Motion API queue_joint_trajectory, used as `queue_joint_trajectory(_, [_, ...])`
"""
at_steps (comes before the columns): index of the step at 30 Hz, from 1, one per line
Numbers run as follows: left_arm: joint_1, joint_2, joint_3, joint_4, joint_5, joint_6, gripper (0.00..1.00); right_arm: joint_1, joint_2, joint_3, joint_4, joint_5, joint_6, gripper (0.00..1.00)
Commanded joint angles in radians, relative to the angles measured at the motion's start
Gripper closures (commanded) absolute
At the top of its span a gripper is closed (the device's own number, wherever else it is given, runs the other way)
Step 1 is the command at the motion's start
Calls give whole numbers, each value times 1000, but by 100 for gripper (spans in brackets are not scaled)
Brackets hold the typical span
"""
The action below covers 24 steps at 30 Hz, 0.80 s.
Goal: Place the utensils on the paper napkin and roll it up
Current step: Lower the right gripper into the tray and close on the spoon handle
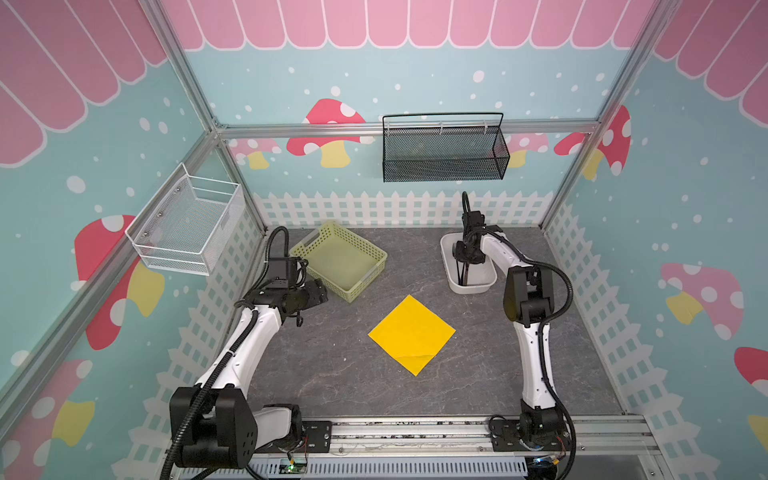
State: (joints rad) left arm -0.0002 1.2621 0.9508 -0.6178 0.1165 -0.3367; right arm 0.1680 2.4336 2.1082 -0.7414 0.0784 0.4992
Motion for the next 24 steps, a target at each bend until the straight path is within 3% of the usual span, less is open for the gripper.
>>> queue_joint_trajectory(1, [8,-6,22,-19,-4,0,17,-10,26,30,-23,0,17,84])
queue_joint_trajectory(24, [14,6,25,-19,4,-2,17,-10,65,37,-25,-5,16,85])
